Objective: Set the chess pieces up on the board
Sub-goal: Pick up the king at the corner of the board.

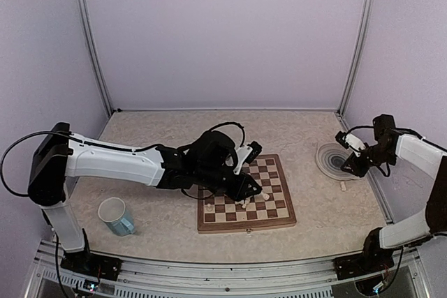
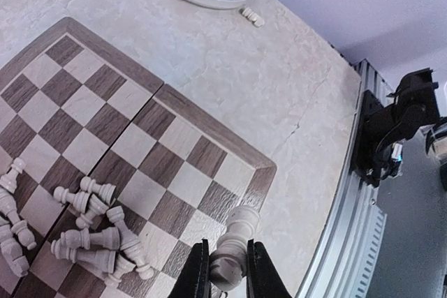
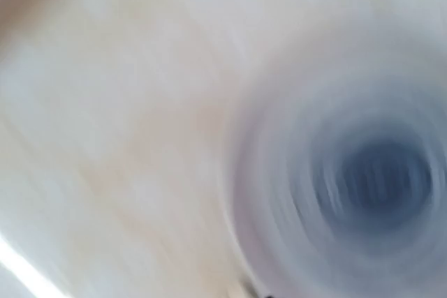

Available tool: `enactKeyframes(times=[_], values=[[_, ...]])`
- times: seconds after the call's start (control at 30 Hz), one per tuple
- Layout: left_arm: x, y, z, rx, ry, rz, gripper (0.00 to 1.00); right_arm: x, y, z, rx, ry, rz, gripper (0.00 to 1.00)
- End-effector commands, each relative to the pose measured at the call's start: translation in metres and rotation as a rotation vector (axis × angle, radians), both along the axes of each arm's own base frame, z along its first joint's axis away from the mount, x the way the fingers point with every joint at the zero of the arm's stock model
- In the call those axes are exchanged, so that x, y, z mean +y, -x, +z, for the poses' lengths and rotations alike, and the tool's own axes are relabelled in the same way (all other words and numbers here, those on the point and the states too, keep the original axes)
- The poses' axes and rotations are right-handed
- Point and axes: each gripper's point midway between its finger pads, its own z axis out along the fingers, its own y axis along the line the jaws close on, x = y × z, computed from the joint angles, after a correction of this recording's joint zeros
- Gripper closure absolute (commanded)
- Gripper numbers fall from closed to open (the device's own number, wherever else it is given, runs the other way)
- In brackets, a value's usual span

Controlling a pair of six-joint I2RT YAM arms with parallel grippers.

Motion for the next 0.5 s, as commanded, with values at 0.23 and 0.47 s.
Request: enactKeyframes(times=[0.23, 0.47], values=[[0.03, 0.004, -0.017, -0.139, -0.247, 0.017, 0.95, -0.056, 0.033, -0.066, 0.285, 0.096, -0.141, 0.63], [0.037, 0.007, -0.017, -0.136, -0.246, 0.028, 0.95, -0.05, 0.028, -0.083, 0.372, 0.023, -0.172, 0.58]])
